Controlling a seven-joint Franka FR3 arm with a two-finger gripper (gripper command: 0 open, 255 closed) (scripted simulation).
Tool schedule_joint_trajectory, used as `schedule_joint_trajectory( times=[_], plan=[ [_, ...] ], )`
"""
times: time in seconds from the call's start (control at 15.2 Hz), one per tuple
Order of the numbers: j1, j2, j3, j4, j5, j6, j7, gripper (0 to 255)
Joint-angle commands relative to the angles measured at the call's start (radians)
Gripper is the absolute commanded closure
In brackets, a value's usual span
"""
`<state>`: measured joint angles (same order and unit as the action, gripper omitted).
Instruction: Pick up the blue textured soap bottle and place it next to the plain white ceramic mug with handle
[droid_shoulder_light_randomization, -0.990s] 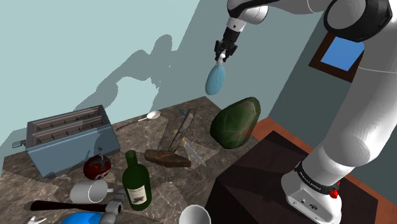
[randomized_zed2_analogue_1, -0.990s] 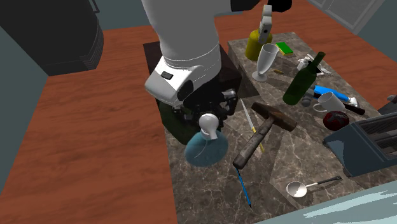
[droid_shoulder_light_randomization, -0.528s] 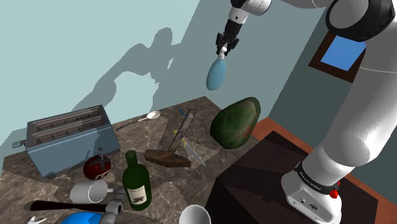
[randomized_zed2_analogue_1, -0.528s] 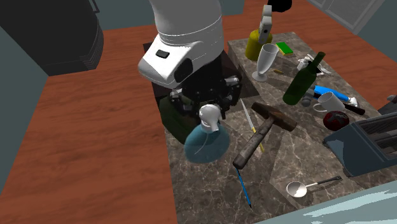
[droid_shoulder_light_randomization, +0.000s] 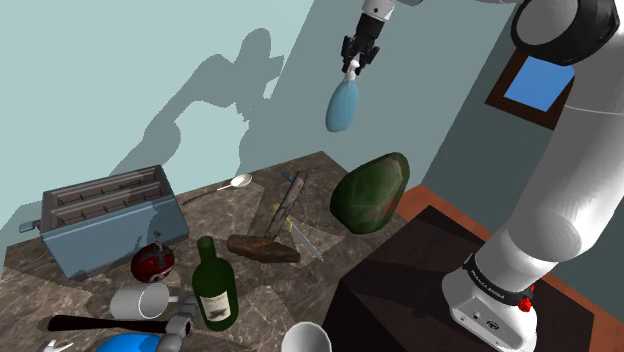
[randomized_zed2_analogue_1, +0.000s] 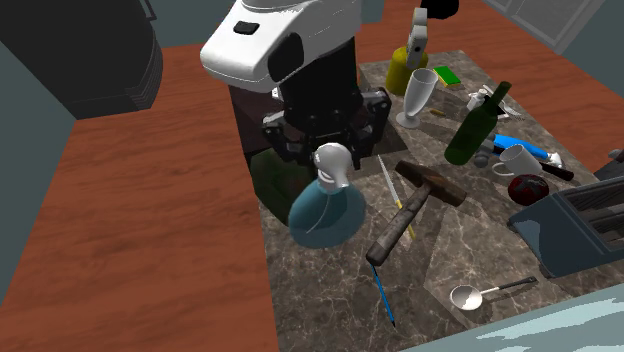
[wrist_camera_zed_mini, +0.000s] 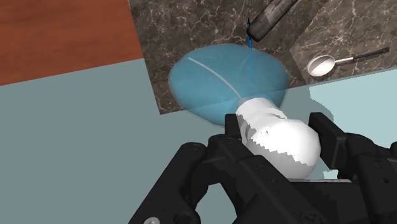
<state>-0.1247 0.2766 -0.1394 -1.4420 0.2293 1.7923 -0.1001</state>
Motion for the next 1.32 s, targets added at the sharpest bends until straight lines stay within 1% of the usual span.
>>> schedule_joint_trajectory(
  times=[0.0,0.73,0.99,1.25],
  plan=[
    [-0.002,0.004,-0.001,0.031,0.000,-0.026,0.003,255],
    [-0.014,0.042,-0.002,0.226,0.002,-0.182,0.028,255],
    [0.052,-0.037,0.024,0.111,-0.022,-0.130,0.107,255],
    [0.113,-0.094,0.055,0.030,-0.043,-0.090,0.191,255]
  ],
)
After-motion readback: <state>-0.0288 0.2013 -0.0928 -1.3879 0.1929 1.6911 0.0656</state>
